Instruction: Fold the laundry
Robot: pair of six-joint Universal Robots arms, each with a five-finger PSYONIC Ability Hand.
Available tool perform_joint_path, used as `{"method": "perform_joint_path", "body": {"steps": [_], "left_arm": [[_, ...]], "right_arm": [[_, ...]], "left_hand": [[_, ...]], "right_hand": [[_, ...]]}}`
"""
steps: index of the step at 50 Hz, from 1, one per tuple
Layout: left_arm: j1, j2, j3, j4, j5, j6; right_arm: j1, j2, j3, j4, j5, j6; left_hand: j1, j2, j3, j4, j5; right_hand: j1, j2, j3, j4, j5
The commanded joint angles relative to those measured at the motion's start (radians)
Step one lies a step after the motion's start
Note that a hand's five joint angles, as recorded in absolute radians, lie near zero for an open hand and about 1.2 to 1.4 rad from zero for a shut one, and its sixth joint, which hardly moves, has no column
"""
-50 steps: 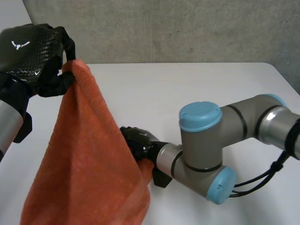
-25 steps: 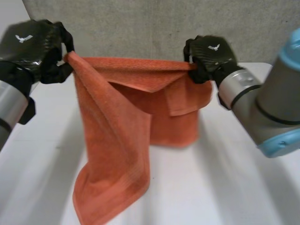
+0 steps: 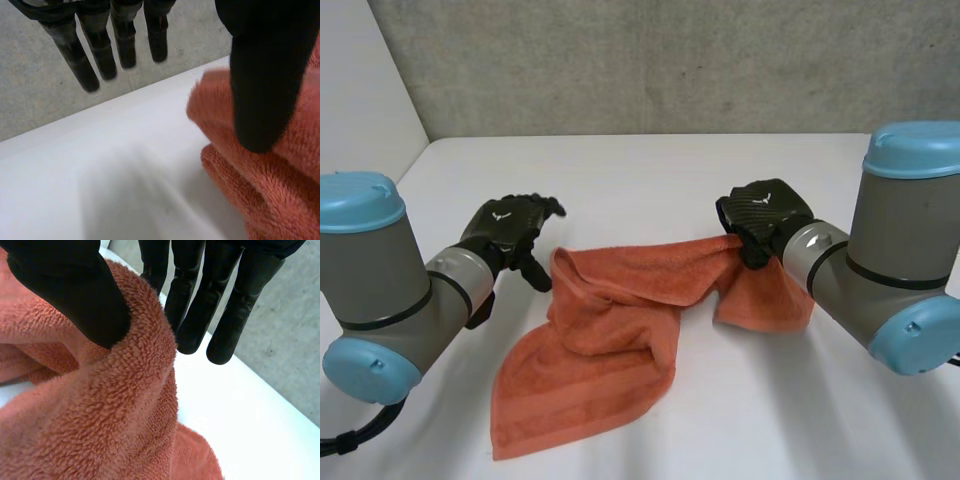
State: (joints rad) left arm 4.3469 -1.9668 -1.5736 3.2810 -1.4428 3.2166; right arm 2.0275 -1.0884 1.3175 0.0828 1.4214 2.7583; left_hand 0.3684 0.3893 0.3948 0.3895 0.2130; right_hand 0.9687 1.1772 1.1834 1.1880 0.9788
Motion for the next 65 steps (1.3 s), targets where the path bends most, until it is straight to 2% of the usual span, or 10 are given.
{"method": "perform_joint_path", "body": {"steps": [1,8,11,23,37,43,49,56,60,65], "left_arm": [[-0.027,0.094,0.015,-0.052,-0.011,-0.018],[-0.099,0.213,0.000,-0.075,-0.062,-0.161],[-0.130,0.214,0.001,-0.078,-0.146,-0.259],[-0.176,-0.044,0.135,-0.081,-0.366,-0.271],[-0.153,-0.225,0.222,-0.092,-0.361,-0.258],[-0.138,-0.267,0.248,-0.101,-0.352,-0.256],[-0.121,-0.288,0.271,-0.127,-0.248,-0.225],[-0.090,-0.290,0.398,-0.107,-0.189,-0.124],[-0.081,-0.213,0.513,0.012,-0.194,-0.055],[-0.072,-0.019,0.466,0.367,-0.202,-0.029]], "right_arm": [[-0.015,0.022,0.003,-0.011,-0.001,-0.002],[-0.018,0.032,0.012,-0.011,0.001,-0.002],[-0.018,0.032,0.019,-0.011,-0.001,-0.002],[-0.016,0.018,0.048,-0.009,-0.007,-0.025],[-0.015,0.022,0.072,-0.008,-0.009,-0.134],[-0.013,0.030,0.062,-0.008,-0.010,-0.138],[-0.016,0.068,0.008,-0.009,-0.012,-0.167],[-0.016,0.125,-0.236,-0.063,-0.002,-0.157],[-0.016,0.125,-0.362,-0.246,-0.001,-0.076],[-0.042,0.029,-0.324,-0.514,0.014,0.133]], "left_hand": [[-0.114,-0.135,-0.140,-0.135,-0.133],[-0.108,-0.129,-0.134,-0.129,-0.127],[-0.102,-0.123,-0.128,-0.123,-0.121],[-0.084,-0.105,-0.111,-0.106,-0.104],[0.147,0.126,0.121,0.126,0.128],[0.502,0.481,0.476,0.481,0.483],[1.026,1.005,1.000,1.005,1.007],[1.028,1.007,1.001,1.007,1.009],[1.028,1.007,1.001,1.007,1.009],[1.028,1.007,1.001,1.007,1.009]], "right_hand": [[0.428,0.219,0.213,0.208,0.243],[0.428,0.219,0.213,0.208,0.243],[0.428,0.219,0.213,0.208,0.243],[0.428,0.219,0.213,0.208,0.243],[0.428,0.219,0.213,0.208,0.243],[0.428,0.219,0.213,0.208,0.243],[0.428,0.219,0.213,0.208,0.243],[0.428,0.219,0.213,0.208,0.243],[0.428,0.219,0.213,0.208,0.243],[0.428,0.219,0.213,0.208,0.243]]}}
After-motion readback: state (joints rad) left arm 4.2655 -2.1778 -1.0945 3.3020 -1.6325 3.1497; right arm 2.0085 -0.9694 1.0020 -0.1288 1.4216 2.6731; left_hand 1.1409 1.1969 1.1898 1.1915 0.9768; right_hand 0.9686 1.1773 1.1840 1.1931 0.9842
